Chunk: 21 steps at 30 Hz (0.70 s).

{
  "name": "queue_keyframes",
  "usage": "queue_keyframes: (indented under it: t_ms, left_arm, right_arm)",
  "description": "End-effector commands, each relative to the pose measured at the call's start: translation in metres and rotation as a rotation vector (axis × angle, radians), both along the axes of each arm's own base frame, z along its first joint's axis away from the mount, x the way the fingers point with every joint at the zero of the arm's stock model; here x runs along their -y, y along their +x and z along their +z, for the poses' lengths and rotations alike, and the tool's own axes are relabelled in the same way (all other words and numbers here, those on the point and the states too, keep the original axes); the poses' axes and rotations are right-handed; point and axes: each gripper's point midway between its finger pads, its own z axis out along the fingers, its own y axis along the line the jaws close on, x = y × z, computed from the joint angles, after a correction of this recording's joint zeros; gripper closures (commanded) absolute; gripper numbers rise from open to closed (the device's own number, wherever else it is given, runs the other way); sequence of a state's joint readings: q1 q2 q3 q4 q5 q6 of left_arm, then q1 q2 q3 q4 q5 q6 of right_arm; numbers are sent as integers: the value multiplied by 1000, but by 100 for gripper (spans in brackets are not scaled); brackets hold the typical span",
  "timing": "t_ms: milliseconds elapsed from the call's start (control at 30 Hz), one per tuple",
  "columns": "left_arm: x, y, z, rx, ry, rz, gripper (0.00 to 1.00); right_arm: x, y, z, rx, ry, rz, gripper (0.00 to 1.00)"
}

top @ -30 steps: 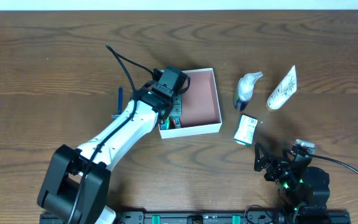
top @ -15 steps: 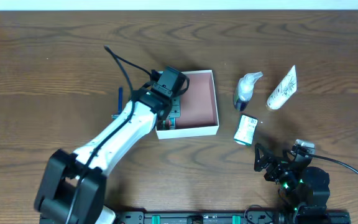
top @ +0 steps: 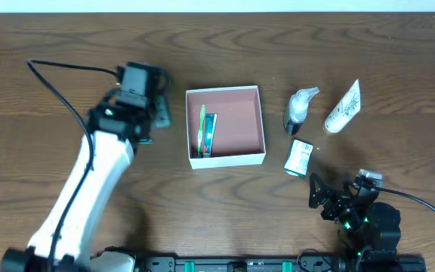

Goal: Pack container
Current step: 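Lower the toothbrush into the box and open the left gripper, then grasp the blue razor with the left gripper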

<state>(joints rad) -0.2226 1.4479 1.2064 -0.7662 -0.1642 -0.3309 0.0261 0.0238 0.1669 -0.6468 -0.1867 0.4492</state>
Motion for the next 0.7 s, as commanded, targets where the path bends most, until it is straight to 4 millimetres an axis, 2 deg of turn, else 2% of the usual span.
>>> queue_keyframes:
  t_ms: [0, 67, 167, 233, 300, 500, 667]
  left_arm:
    - [-17, 4, -45, -147, 67, -103, 37]
    - [-24, 10, -73, -215, 74, -142, 38]
    - [-36, 19, -104, -272, 93, -164, 38]
    - [-45, 23, -120, -294, 93, -156, 38]
    - [-44, 26, -134, -310, 54, -190, 42]
    - [-41, 31, -157, -329, 13, -222, 46]
    - [-26, 34, -172, -330, -63, -266, 46]
  right_arm:
    - [2, 0, 1, 2, 11, -16, 1]
    - [2, 0, 1, 2, 11, -16, 1]
    - [2, 0, 1, 2, 11, -16, 1]
    - [2, 0, 1, 2, 11, -16, 1]
    - [2, 0, 1, 2, 11, -16, 1]
    - [2, 0, 1, 2, 11, -16, 1]
    - [2, 0, 1, 2, 11, -16, 1]
